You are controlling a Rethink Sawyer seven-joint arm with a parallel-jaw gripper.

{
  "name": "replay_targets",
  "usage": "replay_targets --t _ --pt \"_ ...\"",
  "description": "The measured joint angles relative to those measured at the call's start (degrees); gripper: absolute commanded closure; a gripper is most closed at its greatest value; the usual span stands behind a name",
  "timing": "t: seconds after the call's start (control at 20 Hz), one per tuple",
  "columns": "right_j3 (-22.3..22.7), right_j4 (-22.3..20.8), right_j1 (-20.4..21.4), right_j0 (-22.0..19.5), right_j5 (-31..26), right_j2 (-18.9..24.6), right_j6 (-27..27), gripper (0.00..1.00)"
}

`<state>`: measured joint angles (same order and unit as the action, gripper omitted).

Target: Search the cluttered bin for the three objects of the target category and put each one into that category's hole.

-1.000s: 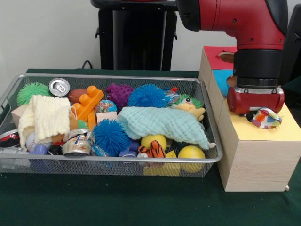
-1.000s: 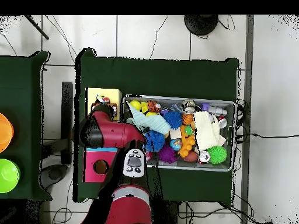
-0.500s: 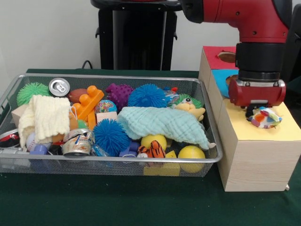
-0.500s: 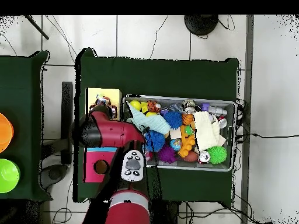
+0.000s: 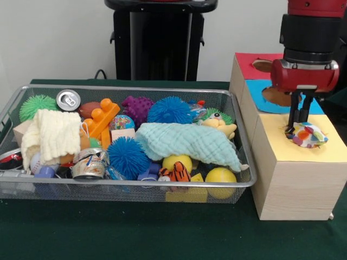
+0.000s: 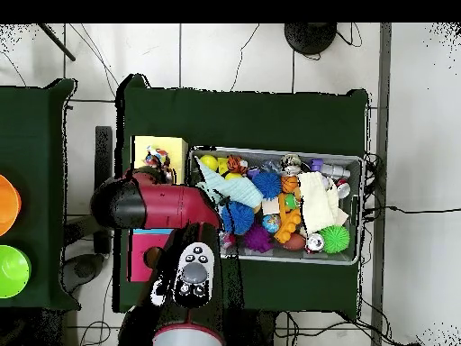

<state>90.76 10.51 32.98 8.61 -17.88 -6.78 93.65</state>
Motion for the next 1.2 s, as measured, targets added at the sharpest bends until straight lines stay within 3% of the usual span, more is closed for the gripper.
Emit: replay_targets --t 0.9,1.2 --pt "0.0 0.0 1.0 0.0 -2.6 -1.1 0.0 1.0" --pt "-1.8 0.0 2.1 1.6 -10.4 -1.4 0.0 1.0"
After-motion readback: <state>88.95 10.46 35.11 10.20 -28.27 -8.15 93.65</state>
